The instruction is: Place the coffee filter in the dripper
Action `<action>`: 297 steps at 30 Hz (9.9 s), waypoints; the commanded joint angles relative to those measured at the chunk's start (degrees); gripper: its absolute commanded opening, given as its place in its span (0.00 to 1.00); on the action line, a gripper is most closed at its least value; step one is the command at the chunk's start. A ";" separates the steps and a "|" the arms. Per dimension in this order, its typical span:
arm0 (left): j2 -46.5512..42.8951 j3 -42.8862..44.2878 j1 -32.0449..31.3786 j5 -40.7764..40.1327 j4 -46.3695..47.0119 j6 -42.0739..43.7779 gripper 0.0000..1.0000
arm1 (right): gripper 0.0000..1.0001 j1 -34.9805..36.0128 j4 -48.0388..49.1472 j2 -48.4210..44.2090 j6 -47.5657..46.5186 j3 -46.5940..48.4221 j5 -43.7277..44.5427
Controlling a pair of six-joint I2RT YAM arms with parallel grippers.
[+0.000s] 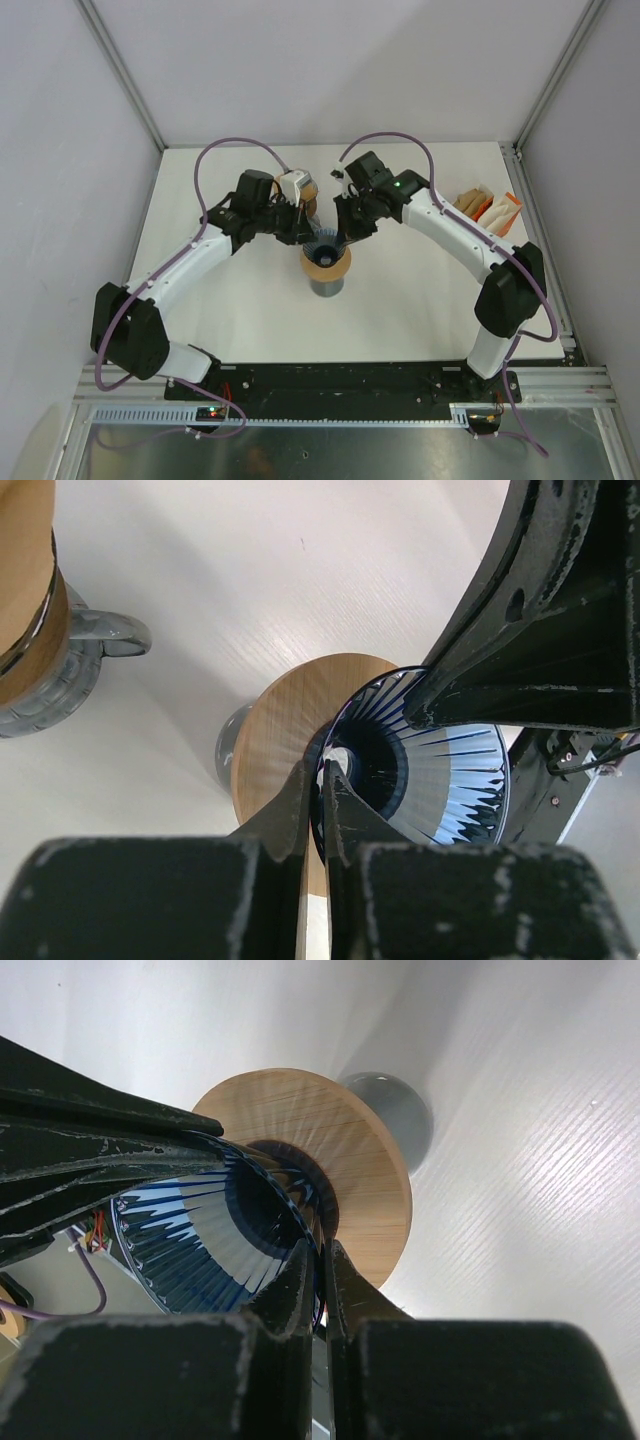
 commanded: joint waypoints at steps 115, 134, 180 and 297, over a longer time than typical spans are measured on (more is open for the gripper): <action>-7.73 4.87 21.20 -8.70 -3.12 10.95 0.82 | 0.28 -55.85 47.75 -15.26 14.85 -34.31 19.62; -7.79 4.59 21.58 -8.53 -2.86 10.72 0.82 | 0.25 -55.73 51.61 -10.81 16.09 -34.29 18.73; -9.33 4.27 21.72 -4.08 -2.90 11.11 0.81 | 0.00 -51.57 40.33 -35.30 7.77 -34.29 20.61; -7.90 17.79 -19.94 -38.64 -0.11 13.13 0.00 | 0.03 12.45 47.45 -28.86 -3.93 -24.10 50.58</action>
